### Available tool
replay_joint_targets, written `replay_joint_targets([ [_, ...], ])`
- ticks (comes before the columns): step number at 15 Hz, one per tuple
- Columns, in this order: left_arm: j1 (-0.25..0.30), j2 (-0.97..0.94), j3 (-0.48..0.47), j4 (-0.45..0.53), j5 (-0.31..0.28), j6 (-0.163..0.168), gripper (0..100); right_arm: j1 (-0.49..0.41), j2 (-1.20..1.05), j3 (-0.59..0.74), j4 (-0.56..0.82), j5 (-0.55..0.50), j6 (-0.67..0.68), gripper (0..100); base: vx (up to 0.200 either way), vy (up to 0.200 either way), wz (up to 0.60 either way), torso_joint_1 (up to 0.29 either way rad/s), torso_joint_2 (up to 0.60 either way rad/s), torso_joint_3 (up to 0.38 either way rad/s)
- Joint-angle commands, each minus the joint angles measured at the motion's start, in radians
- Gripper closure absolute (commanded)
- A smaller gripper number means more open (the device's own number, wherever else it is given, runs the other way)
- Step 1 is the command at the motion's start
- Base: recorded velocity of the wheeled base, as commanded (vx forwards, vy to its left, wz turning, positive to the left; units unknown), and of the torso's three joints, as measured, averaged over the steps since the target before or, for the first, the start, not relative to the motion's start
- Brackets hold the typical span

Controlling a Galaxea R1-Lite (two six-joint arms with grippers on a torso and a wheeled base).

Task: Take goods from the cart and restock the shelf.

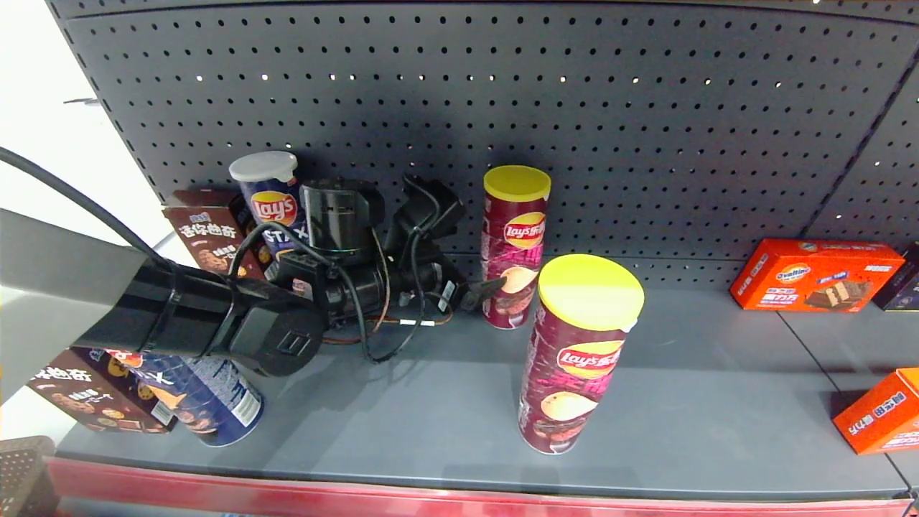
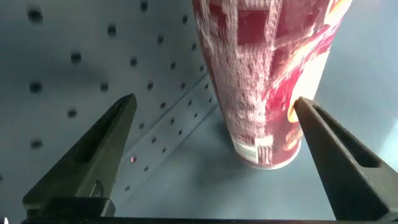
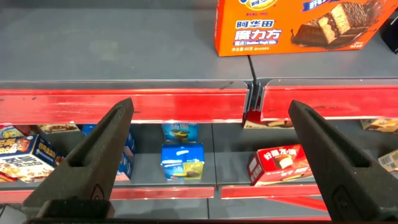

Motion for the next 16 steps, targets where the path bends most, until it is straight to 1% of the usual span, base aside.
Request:
replay_joint_targets([
  [1, 0.008, -0.004, 0.043, -0.001, 0.013, -0.001, 0, 0.000, 0.002, -0.002, 0.000, 0.000, -0.001, 0, 0.000, 0.000, 0.00, 0.000, 0.00, 0.000],
  [2, 0.012, -0.004, 0.057, -0.001, 0.014, -0.001, 0, 0.000, 0.002, -0.002, 0.000, 0.000, -0.001, 0, 0.000, 0.000, 0.00, 0.000, 0.00, 0.000],
  [6, 0.029, -0.027, 0.065, -0.018, 0.017, -0.003, 0, 0.000, 0.000, 0.000, 0.000, 0.000, 0.001, 0, 0.000, 0.000, 0.00, 0.000, 0.00, 0.000],
  [7, 0.037, -0.031, 0.068, -0.027, 0.055, -0.003, 0, 0.000, 0.002, 0.000, 0.000, 0.000, 0.001, 0, 0.000, 0.000, 0.00, 0.000, 0.00, 0.000],
  [8, 0.039, -0.031, 0.069, -0.041, 0.106, -0.003, 0, 0.000, 0.000, -0.002, 0.000, 0.000, -0.001, 0, 0.000, 0.000, 0.00, 0.000, 0.00, 0.000],
  [9, 0.039, -0.031, 0.069, -0.044, 0.128, -0.004, 0, 0.000, 0.000, -0.002, 0.000, 0.000, -0.001, 0, 0.000, 0.000, 0.00, 0.000, 0.00, 0.000],
  [16, 0.023, -0.022, 0.056, -0.044, 0.129, -0.004, 0, 0.000, 0.002, 0.000, 0.000, 0.000, -0.001, 0, 0.000, 0.000, 0.00, 0.000, 0.00, 0.000],
])
